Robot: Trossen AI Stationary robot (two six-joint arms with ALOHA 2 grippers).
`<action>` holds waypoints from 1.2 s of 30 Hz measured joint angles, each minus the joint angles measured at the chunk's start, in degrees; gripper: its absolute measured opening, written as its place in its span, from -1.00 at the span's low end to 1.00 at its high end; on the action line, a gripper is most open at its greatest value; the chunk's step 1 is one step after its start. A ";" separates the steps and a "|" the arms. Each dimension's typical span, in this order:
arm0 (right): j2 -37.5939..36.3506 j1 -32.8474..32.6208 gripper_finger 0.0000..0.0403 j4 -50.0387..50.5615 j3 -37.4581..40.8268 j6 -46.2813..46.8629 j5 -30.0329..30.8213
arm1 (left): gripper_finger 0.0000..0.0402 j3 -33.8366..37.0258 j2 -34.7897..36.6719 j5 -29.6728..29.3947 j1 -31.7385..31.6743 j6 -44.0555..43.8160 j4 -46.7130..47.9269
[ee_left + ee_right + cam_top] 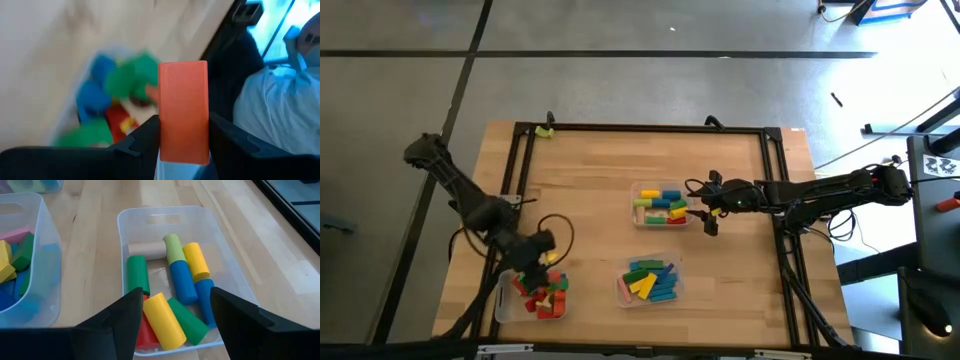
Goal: Sort blocks by size
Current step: Put the orange arch block into the bottom left transparent bin, then put the light green arch block into the bottom left transparent bin
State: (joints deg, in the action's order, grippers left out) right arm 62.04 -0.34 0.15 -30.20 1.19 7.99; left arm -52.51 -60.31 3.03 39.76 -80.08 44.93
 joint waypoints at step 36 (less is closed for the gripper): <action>0.00 0.00 0.15 0.01 0.00 -0.31 0.03 | 0.13 5.29 6.59 -17.04 -2.75 -1.32 9.37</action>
State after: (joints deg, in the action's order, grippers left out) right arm 62.04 -0.34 0.15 -30.20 0.88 8.01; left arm -47.22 -53.72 -14.01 37.01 -81.41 54.31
